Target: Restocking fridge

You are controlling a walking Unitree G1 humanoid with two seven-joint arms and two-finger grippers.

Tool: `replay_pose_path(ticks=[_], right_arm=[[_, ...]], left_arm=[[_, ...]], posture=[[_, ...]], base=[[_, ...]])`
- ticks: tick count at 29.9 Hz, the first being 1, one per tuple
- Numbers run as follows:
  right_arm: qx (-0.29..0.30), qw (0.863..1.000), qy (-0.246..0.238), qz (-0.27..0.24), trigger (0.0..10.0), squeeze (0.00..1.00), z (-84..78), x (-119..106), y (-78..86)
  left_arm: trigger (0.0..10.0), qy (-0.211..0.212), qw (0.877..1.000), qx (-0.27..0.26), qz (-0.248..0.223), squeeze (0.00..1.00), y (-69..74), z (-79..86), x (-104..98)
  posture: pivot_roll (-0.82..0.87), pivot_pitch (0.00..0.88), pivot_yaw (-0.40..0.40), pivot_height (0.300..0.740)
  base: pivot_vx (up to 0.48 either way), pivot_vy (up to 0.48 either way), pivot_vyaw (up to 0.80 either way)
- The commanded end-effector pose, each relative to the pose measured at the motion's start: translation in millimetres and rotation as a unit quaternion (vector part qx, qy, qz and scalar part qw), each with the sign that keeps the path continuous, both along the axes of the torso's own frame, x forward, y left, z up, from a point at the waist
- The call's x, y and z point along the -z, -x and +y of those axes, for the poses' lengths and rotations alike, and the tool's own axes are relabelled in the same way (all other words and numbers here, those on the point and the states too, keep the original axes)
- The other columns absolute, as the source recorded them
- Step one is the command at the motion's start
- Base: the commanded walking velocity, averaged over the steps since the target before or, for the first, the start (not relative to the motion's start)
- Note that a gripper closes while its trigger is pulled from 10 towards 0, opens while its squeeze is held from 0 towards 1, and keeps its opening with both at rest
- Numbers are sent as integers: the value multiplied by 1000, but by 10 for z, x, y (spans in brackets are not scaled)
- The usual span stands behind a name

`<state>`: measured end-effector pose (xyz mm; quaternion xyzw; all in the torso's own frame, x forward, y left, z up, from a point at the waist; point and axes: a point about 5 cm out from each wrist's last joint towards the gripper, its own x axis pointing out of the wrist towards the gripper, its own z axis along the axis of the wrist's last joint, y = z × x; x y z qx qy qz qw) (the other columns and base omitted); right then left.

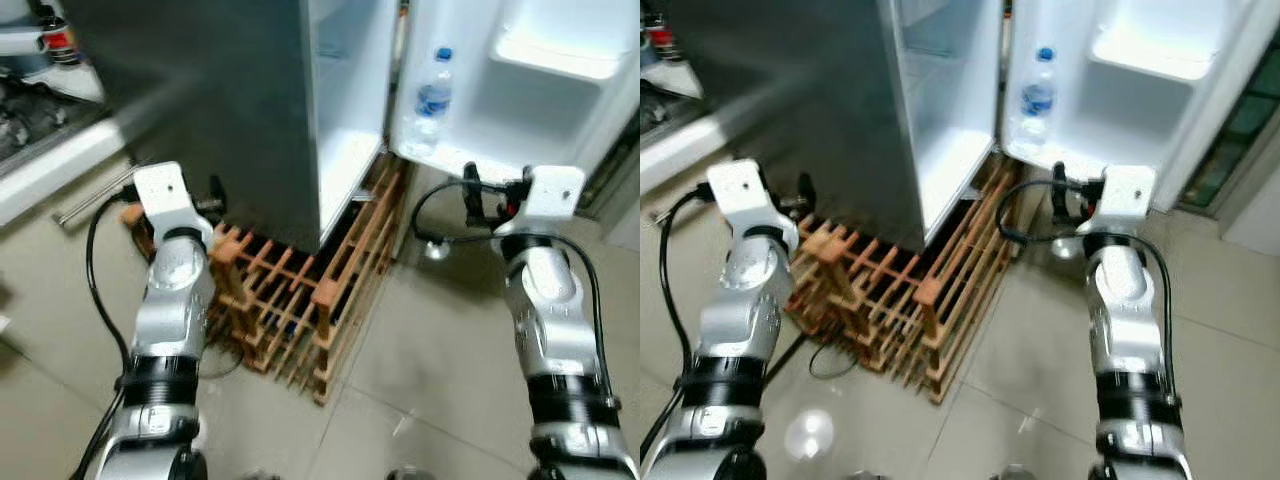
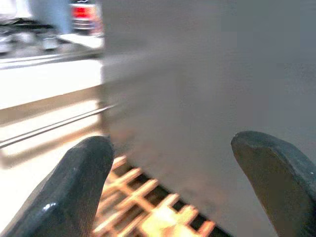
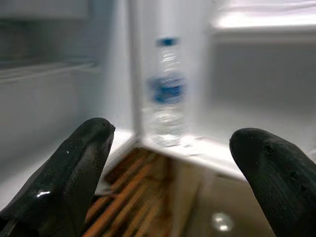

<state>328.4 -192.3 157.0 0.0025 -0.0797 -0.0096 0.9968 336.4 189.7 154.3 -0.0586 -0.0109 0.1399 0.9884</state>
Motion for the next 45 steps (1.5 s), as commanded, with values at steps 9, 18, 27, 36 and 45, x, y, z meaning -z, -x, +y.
replay_pose_path(ticks=[9,18,27,36,45], right_arm=[[-65,998,10,4,10000,0,358,14,32],[-78,996,-34,18,10000,0,437,98,65],[-29,996,-71,47,10000,0,224,297,176],[-72,994,-60,61,10000,0,351,300,71],[-91,993,-60,44,10000,0,464,211,6]], left_arm=[[10000,7,1000,-1,-25,0,11,-11,-72],[10000,-4,1000,13,-18,0,19,-35,-31],[10000,7,998,60,-36,0,362,39,49],[10000,-9,997,57,-51,0,344,-104,-36],[10000,-18,999,41,-30,0,335,-117,-15]], posture=[[-116,0,36,736],[-102,0,31,736],[-75,0,14,736],[-39,0,-18,736],[-46,0,-5,736]], base=[[0,-53,726],[0,0,717],[0,107,683],[0,257,649],[0,-53,626]])
